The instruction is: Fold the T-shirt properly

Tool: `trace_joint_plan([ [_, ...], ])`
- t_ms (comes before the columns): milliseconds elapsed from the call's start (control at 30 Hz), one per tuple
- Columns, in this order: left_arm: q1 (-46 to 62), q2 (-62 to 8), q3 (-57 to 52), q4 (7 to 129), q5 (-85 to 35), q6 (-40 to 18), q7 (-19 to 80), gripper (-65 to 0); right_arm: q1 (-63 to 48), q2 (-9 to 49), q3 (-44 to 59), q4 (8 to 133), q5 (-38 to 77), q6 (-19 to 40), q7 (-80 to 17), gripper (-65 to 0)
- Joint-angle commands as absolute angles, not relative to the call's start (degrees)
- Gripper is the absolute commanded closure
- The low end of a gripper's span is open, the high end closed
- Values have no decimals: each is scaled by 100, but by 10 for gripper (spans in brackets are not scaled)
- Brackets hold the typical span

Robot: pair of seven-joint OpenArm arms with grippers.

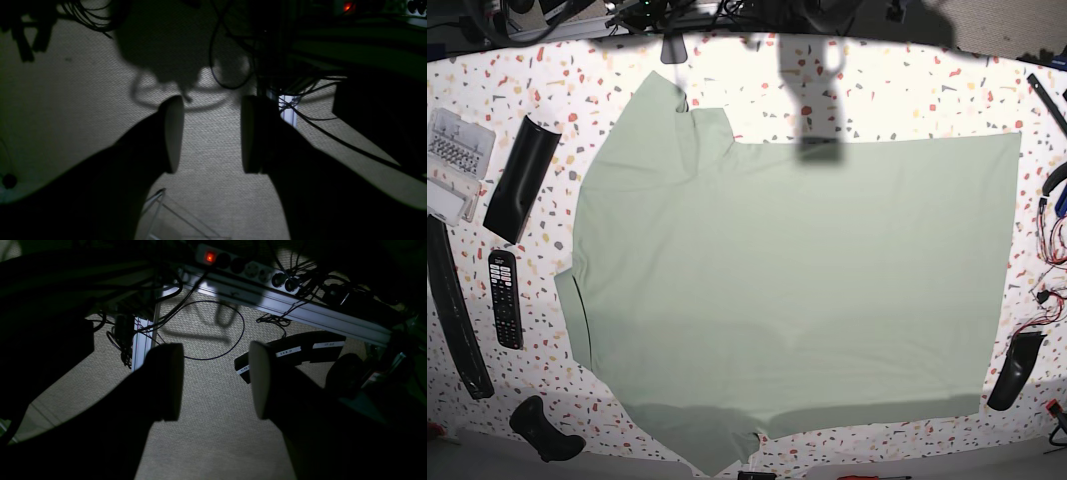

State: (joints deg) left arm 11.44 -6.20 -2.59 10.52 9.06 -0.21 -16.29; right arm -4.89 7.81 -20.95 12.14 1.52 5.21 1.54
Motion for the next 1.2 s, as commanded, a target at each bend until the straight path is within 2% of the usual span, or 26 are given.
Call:
trace_joint_plan([
  [0, 1221, -626, -252, 1063, 893, -10, -1691, -256, -482, 825, -2108, 1251, 167, 563, 198, -306],
  [633, 1282, -231, -252, 1063, 897, -21, -1833, -256, -480, 825, -2108, 1253, 167, 565, 467, -306],
  [900, 1470, -180, -252, 1066, 897, -23, -2246, -256, -480, 825, -2108, 1260, 167, 565, 552, -306],
  [1167, 1905, -178, -252, 1739, 897, -23, -2700, -256, -482, 827, -2108, 1269, 169, 565, 869, -306],
])
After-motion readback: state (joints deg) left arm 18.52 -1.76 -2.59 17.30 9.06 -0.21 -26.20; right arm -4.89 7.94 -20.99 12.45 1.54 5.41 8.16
